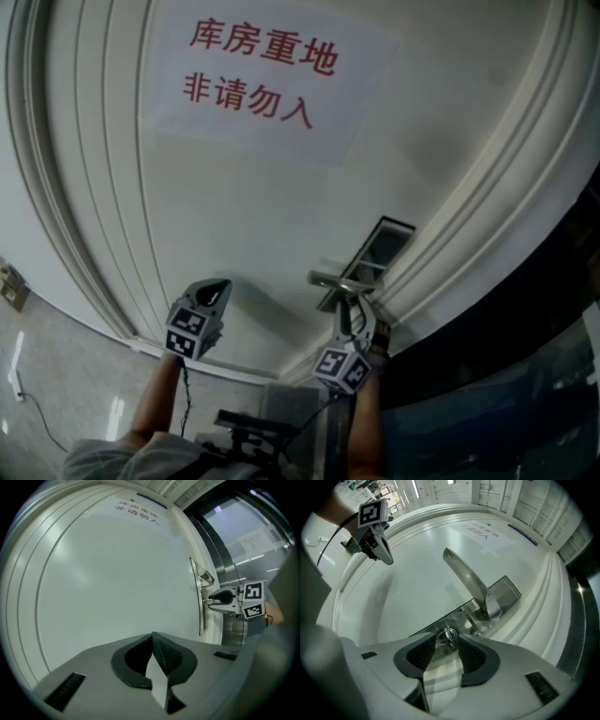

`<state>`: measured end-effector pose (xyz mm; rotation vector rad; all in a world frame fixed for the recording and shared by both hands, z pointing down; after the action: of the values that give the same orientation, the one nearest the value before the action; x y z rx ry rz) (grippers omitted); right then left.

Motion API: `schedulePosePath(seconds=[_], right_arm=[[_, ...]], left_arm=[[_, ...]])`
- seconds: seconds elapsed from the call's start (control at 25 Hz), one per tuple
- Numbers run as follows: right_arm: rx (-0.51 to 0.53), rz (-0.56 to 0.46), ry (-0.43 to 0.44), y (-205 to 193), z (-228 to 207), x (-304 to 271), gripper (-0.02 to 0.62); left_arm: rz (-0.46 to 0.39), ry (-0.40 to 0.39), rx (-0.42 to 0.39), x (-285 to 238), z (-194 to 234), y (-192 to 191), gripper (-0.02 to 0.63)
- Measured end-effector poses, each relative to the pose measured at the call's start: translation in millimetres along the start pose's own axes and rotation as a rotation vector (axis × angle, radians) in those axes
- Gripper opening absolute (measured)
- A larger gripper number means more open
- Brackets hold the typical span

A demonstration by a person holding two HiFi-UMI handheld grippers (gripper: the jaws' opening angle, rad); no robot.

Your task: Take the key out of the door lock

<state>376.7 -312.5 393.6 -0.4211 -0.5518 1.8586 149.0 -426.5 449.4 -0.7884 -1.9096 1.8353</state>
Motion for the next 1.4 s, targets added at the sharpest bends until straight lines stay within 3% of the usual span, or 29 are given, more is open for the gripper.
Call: schedulePosePath(seconds=[0.16,0.4,0.52,1.4], right_arm=[[0.04,-0.002,-0.02,-0.7,-1.8,-0.2,0.117],[0.096,-0.004,-0.026,-0.4,-0.2,-1.1,0.116],[0.137,-0.009,-0.048,0.3,-1.6,-1.1,0.063],[0.348,0.048,-0.074,0.9,-0.5,-0.2,0.021]], left_arm=[[0.0,0.007,0.004,0.1,1.3,-1.4,0.005],[-0.007,0.015,0.002,2.1,2.9,-0.3,0.005],[-0.01,0.023,0.008,5.0,4.2,0.4,0.005],[-0.028,0.043,0.015,27.2,7.9,1.5,0.005]])
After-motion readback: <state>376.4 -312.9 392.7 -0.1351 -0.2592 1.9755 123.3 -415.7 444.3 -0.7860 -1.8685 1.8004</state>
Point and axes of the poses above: the fingertips, and each gripper's own axes: x backward along the fingers, z to its left, y out of its top, the point moved 1 cm from there along x, backward along the fingers, and after that the axes turned 3 degrees about -x, right-handed, at the moved point
